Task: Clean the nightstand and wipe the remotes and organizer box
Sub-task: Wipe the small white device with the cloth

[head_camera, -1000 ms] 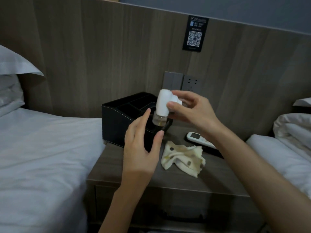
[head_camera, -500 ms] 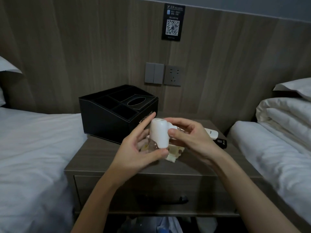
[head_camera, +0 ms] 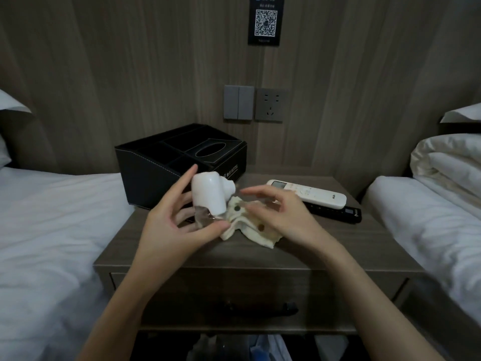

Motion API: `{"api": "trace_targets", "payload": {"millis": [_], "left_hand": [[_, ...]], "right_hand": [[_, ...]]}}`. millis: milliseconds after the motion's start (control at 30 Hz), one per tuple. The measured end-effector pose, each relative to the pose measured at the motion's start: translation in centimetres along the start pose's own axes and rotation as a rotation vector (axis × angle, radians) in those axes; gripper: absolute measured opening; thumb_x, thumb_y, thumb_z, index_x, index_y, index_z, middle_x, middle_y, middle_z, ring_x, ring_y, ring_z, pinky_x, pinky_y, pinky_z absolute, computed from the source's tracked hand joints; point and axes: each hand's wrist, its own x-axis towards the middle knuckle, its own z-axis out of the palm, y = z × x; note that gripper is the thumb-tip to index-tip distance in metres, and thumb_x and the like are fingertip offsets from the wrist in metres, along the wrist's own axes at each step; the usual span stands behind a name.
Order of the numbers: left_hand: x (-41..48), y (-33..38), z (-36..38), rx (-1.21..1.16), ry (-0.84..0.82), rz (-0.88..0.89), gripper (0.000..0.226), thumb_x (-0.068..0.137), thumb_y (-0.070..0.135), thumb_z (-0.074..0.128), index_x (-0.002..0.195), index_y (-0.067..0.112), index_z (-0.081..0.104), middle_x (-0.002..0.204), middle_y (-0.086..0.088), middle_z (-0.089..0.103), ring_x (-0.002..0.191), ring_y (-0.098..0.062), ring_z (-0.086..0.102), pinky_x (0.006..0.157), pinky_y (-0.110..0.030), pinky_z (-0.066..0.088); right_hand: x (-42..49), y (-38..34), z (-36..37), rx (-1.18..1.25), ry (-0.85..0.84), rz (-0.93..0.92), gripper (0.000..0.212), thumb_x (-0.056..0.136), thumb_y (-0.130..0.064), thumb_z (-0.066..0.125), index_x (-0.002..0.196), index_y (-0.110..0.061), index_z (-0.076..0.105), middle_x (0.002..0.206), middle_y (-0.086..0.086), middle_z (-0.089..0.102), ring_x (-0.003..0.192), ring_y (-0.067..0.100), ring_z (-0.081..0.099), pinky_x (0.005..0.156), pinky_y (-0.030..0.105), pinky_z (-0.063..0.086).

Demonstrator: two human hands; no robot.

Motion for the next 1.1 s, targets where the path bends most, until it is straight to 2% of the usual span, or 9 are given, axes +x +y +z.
{"api": "trace_targets", "payload": {"millis": [167, 300, 433, 500, 567, 667, 733, 833, 1100], "left_hand": [[-0.2, -0.3, -0.9, 0.057, 0.080, 0.030, 0.101, 0.054, 0.026, 0.082, 0.143, 0.041, 0.038, 0.119, 0.015, 0.059, 0.104, 0.006, 0.062, 0.078, -0.012, 0.054], [-0.7, -0.8, -1.2, 0.088, 0.081, 0.017, 0.101, 0.053, 0.027, 0.083, 0.143, 0.041, 0.038, 0.126, 0.007, 0.058, 0.106, -0.002, 0.063, 0.073, -0.006, 0.050], [-1.3, -1.2, -1.2, 0.107, 0.088, 0.007, 0.103, 0.051, 0.031, 0.084, 0.142, 0.043, 0.039, 0.131, 0.003, 0.058, 0.110, -0.007, 0.062, 0.075, -0.007, 0.050], [-1.5, -1.4, -1.0, 0.117, 0.097, 0.001, 0.099, 0.056, 0.023, 0.087, 0.141, 0.044, 0.039, 0.130, 0.005, 0.058, 0.108, -0.002, 0.061, 0.073, -0.004, 0.048], [-1.8, -1.6, -0.7, 0.124, 0.094, 0.000, 0.097, 0.061, 0.016, 0.087, 0.140, 0.045, 0.038, 0.130, 0.006, 0.058, 0.106, 0.000, 0.060, 0.071, -0.003, 0.047], [-2.0, -1.9, 0.1, 0.147, 0.083, 0.007, 0.095, 0.064, 0.017, 0.087, 0.141, 0.045, 0.038, 0.128, 0.008, 0.059, 0.104, 0.004, 0.061, 0.071, -0.003, 0.047], [-2.1, -2.0, 0.7, 0.148, 0.070, 0.005, 0.094, 0.064, 0.018, 0.087, 0.139, 0.046, 0.038, 0.122, 0.012, 0.060, 0.101, 0.012, 0.060, 0.070, -0.004, 0.047], [-2.3, -2.1, 1.8, 0.148, 0.022, 0.000, 0.095, 0.064, 0.019, 0.087, 0.141, 0.046, 0.039, 0.121, 0.015, 0.060, 0.102, 0.010, 0.060, 0.073, -0.006, 0.049], [-2.4, -2.4, 3.7, 0.127, 0.005, 0.015, 0.095, 0.060, 0.021, 0.089, 0.141, 0.039, 0.042, 0.115, 0.015, 0.065, 0.106, 0.003, 0.063, 0.079, -0.012, 0.051]], "right_hand": [[0.8, 1.6, 2.3, -0.487, -0.267, -0.032, 0.046, 0.087, -0.055, 0.052, 0.131, -0.041, 0.055, 0.132, -0.012, 0.057, 0.121, 0.013, 0.047, 0.105, 0.029, 0.031], [0.6, 1.4, 2.2, -0.580, -0.284, -0.026, 0.034, 0.088, -0.058, 0.053, 0.121, -0.050, 0.059, 0.124, -0.015, 0.054, 0.110, 0.013, 0.042, 0.092, 0.033, 0.033], [-0.6, 0.8, 1.7, -0.501, -0.234, -0.052, 0.021, 0.087, -0.054, 0.057, 0.099, -0.042, 0.069, 0.100, -0.017, 0.057, 0.098, 0.009, 0.047, 0.089, 0.034, 0.040], [-1.4, 0.6, 0.9, -0.389, -0.204, -0.029, 0.016, 0.088, -0.049, 0.060, 0.075, -0.041, 0.063, 0.078, -0.020, 0.057, 0.081, 0.001, 0.050, 0.076, 0.026, 0.041], [-2.1, -0.2, -0.1, -0.267, -0.121, -0.005, 0.024, 0.091, -0.041, 0.061, 0.069, -0.031, 0.062, 0.068, -0.014, 0.057, 0.066, 0.000, 0.051, 0.063, 0.022, 0.039], [-2.9, -2.1, -1.1, -0.185, 0.084, -0.046, 0.020, 0.093, -0.032, 0.059, 0.083, -0.017, 0.066, 0.075, -0.005, 0.063, 0.068, 0.006, 0.054, 0.064, 0.022, 0.041], [-3.3, -3.3, -1.2, -0.099, 0.195, -0.091, 0.009, 0.093, -0.028, 0.060, 0.088, -0.021, 0.064, 0.076, -0.007, 0.064, 0.070, 0.004, 0.057, 0.063, 0.019, 0.041], [-4.0, -4.5, -0.8, -0.039, 0.262, -0.201, 0.012, 0.091, -0.017, 0.063, 0.101, -0.023, 0.063, 0.090, -0.016, 0.066, 0.087, 0.004, 0.062, 0.073, 0.015, 0.045], [-3.8, -3.3, 0.4, -0.087, 0.323, -0.251, 0.022, 0.086, -0.010, 0.068, 0.103, -0.022, 0.074, 0.102, -0.014, 0.069, 0.099, 0.001, 0.062, 0.087, 0.015, 0.045]]}}
